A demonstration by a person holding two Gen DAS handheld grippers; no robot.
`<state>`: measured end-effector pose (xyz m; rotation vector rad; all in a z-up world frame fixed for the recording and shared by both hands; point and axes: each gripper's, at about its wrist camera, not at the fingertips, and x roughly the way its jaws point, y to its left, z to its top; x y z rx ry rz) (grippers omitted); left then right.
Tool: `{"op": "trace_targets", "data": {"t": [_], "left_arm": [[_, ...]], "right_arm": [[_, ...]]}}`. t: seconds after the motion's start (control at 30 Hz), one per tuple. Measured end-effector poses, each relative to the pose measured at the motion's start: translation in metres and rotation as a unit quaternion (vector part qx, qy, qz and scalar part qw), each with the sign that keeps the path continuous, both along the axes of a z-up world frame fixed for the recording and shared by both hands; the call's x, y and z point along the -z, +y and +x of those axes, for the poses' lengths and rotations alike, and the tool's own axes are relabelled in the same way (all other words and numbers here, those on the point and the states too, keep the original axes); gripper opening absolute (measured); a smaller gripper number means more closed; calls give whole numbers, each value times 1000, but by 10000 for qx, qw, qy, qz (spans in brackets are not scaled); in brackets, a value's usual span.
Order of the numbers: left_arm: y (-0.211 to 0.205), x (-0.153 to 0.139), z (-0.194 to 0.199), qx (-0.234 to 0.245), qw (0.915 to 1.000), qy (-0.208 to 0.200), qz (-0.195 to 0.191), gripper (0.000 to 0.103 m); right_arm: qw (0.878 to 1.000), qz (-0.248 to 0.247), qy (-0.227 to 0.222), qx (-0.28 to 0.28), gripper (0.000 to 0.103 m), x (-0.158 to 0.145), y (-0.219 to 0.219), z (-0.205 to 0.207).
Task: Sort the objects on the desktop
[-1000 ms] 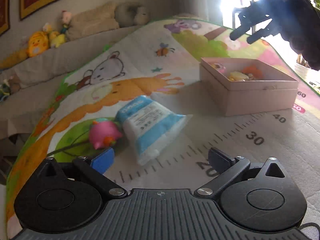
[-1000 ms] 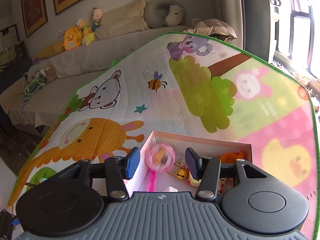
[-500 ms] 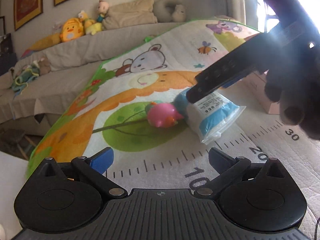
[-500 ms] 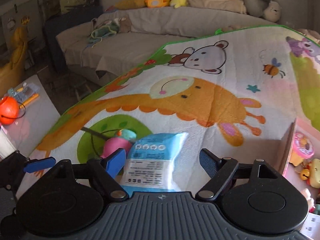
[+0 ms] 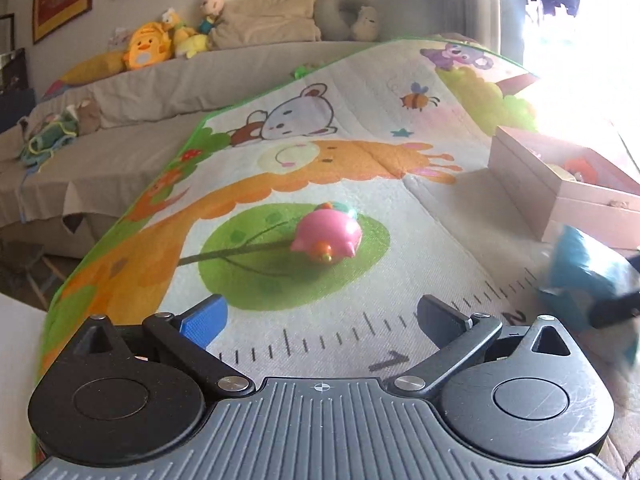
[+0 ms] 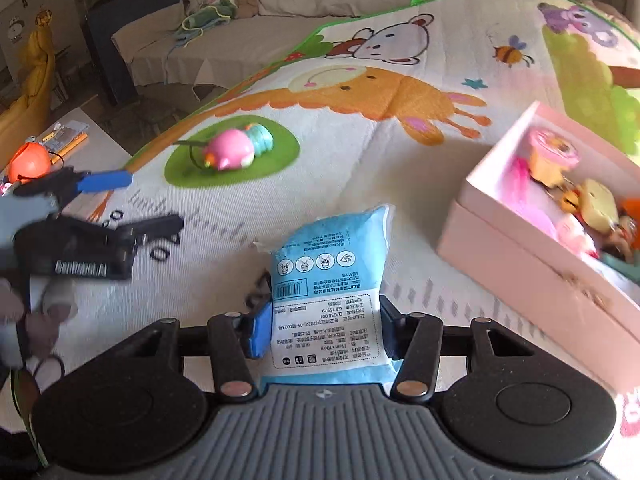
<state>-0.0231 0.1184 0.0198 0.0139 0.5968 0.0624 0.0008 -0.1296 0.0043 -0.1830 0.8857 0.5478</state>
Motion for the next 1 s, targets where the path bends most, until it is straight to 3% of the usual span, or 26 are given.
{"op": "trace_targets", "data": {"t": [0.17,0.23,0.3,0.4,0.47,0.53,0.6,0.63,0.7,0.77,0.87,1.0], "left_arm": [[-6,0,52,-153,9995,256,42,103],[-8,-1,70,-282,9990,331,90,103],[-10,-2,85,-376,9984,391,159,103],[-14,-2,97,-396,9978,395,354,103],[-17,0,101,-395,9971,434,492,96],[-18,3,106,-386,9963,601,486,65],[-16,5,107,-404,9962,643,423,62],[-16,5,105,-401,9961,647,443,55],[-19,3,100,-360,9962,638,461,54],[-26,-1,90,-203,9972,591,408,53],[-51,-8,62,399,9977,490,260,53],[-91,-13,18,1423,9889,421,-21,54]], "right_arm": [[9963,118,-220,823,52,3,-56,-29],[9936,158,-347,1067,58,5,-68,-36],[9903,346,-413,1280,73,9,-80,-42],[9854,612,-504,1505,79,13,-93,-47],[9825,682,-592,1632,84,18,-97,-49],[9798,759,-632,1738,88,22,-99,-50],[9776,848,-628,1821,92,28,-102,-51],[9763,870,-616,1881,94,31,-102,-51],[9758,901,-665,1877,98,32,-102,-53],[9754,932,-657,1888,100,32,-103,-53],[9746,998,-642,1899,101,32,-105,-53],[9737,1013,-642,1938,103,33,-105,-53]]}}
